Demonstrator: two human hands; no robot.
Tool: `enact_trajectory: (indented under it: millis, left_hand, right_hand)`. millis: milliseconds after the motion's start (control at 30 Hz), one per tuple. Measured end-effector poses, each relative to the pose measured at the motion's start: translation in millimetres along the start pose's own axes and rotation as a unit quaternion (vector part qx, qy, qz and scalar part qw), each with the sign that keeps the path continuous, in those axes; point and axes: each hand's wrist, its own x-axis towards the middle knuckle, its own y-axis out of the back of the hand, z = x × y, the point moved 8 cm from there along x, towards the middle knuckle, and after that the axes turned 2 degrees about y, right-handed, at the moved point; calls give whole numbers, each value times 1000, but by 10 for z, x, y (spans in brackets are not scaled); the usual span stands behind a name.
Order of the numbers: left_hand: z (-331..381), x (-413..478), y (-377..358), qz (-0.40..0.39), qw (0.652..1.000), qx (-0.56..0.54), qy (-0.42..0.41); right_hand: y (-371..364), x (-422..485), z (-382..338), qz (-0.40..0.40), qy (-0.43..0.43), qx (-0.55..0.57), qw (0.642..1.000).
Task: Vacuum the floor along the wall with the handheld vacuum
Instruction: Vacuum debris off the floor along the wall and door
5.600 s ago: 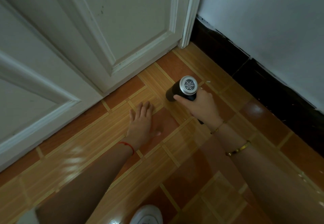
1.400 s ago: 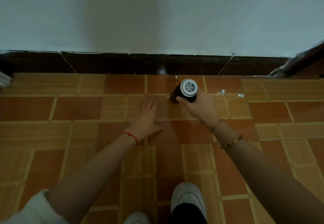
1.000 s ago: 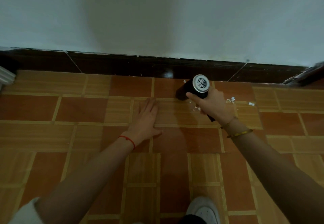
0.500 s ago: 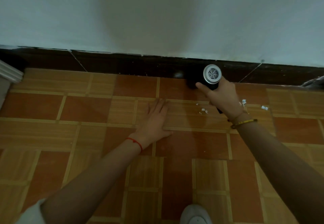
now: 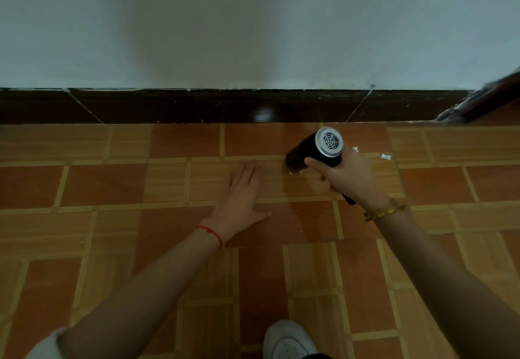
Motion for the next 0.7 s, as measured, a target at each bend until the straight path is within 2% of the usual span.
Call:
enact_trajectory:
  millis: [100,233,400,533,633,700]
  left_hand:
    - [52,-11,-24,-5,1000,2,-5]
    - [102,0,-42,-8,1000,10,-7]
    - [187,-4,-77,-14,1000,13,-8]
    - [233,-20,-82,-19,999,30,-7]
    - [246,-25,-89,-23,999,38,-8]
    - [257,-26,-104,-22,999,38,-14]
  right_hand:
    - [80,-67,30,32,4,-5,999]
    - [-6,-130,29,-27,10,-23,999]
    - [117,-220,115,41,-3,-34,999]
    - [61,-275,115,-22,-3,0,1000]
    - [146,-308,186,19,-9,-17,1000]
    - [181,-327,222,14,-9,-20,1000]
